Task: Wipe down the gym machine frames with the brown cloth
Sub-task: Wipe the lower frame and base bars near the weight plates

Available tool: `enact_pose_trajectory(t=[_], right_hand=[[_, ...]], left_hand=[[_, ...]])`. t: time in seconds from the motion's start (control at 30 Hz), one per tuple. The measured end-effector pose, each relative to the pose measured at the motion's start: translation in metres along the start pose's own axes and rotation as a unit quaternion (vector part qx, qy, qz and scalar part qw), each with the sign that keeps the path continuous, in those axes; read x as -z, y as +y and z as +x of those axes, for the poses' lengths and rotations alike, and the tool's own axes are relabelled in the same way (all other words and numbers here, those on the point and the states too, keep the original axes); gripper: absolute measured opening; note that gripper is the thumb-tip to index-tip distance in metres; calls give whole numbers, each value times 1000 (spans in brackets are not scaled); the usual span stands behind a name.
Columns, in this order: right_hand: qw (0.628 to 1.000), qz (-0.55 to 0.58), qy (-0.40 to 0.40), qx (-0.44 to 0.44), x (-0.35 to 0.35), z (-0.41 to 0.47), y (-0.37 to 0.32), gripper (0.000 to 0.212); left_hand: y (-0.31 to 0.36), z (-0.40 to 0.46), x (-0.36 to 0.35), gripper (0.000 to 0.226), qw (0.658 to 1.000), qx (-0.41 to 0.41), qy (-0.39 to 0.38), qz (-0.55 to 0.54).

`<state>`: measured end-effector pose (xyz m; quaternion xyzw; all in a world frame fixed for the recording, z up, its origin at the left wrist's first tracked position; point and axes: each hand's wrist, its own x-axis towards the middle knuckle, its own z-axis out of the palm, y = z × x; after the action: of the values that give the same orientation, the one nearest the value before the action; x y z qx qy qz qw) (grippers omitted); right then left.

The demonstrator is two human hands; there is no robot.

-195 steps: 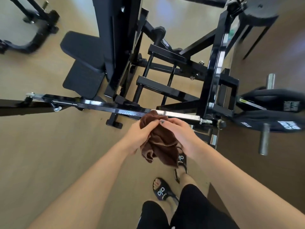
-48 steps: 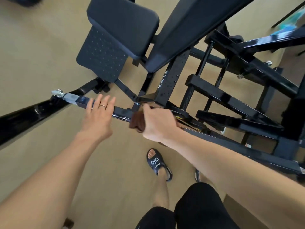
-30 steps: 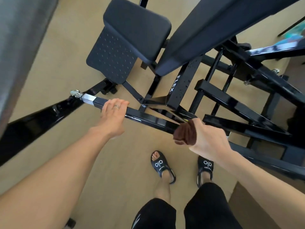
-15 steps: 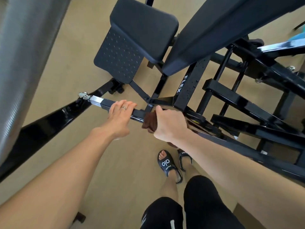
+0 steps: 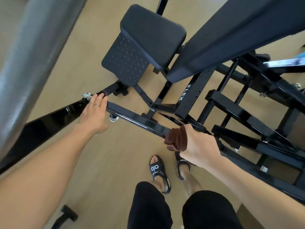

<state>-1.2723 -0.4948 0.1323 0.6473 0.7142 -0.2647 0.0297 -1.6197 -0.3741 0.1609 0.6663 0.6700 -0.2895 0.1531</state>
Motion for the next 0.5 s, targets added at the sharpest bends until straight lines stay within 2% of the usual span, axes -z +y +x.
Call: enact_pose_trajectory(t=[0.13,0.23,0.37,0.5], right_hand=[[998,-53,-34,-19,1,14,-13,48],[998,-44,-40,-27,-1,31,-36,46],[999,-19,-45,-5,-2,73,-92,54],[999,11,-38,0,-8,130,-166,49]], left_hand=[[7,0,-8,102,998,14,21,-63],[6,-1,-13,102,995,15,35,-94],[6,-1,-18,102,991,2,39,-124],[-4,4,-20,100,988,-26,57,-144]])
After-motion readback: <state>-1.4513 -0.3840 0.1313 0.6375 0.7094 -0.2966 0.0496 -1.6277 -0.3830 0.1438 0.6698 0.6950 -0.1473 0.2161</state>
